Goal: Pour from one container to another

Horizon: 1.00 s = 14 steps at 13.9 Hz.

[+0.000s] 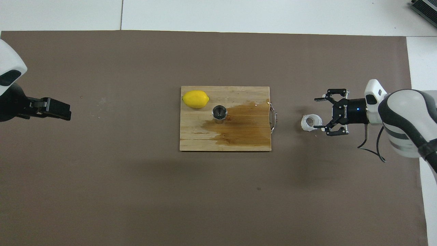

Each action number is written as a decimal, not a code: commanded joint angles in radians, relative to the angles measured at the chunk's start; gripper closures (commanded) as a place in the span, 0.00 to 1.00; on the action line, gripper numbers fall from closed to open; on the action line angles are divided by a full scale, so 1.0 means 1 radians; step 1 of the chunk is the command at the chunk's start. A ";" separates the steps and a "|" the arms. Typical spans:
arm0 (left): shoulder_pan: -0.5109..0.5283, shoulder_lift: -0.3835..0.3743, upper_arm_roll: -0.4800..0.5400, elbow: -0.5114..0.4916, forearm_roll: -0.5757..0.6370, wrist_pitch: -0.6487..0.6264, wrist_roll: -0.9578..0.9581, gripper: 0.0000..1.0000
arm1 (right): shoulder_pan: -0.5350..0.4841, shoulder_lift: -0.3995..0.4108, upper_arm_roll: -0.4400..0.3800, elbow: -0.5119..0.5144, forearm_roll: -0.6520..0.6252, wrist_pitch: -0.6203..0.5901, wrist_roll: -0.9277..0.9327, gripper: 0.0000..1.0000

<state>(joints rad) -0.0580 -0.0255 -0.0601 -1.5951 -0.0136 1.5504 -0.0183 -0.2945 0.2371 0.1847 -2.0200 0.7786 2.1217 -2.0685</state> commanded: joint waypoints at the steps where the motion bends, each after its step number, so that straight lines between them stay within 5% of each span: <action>1: 0.007 -0.033 0.000 -0.037 -0.014 0.011 0.008 0.00 | 0.031 -0.120 0.002 -0.023 -0.146 -0.005 0.230 0.00; 8: 0.007 -0.033 0.000 -0.037 -0.014 0.011 0.008 0.00 | 0.150 -0.206 0.004 -0.025 -0.536 -0.005 0.854 0.00; 14: 0.007 -0.033 0.000 -0.037 -0.014 0.011 0.008 0.00 | 0.216 -0.219 0.004 -0.020 -0.711 -0.101 1.503 0.00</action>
<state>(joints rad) -0.0580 -0.0255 -0.0601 -1.5951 -0.0137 1.5504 -0.0183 -0.0749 0.0465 0.1875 -2.0247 0.1032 2.0658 -0.7284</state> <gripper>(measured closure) 0.000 0.000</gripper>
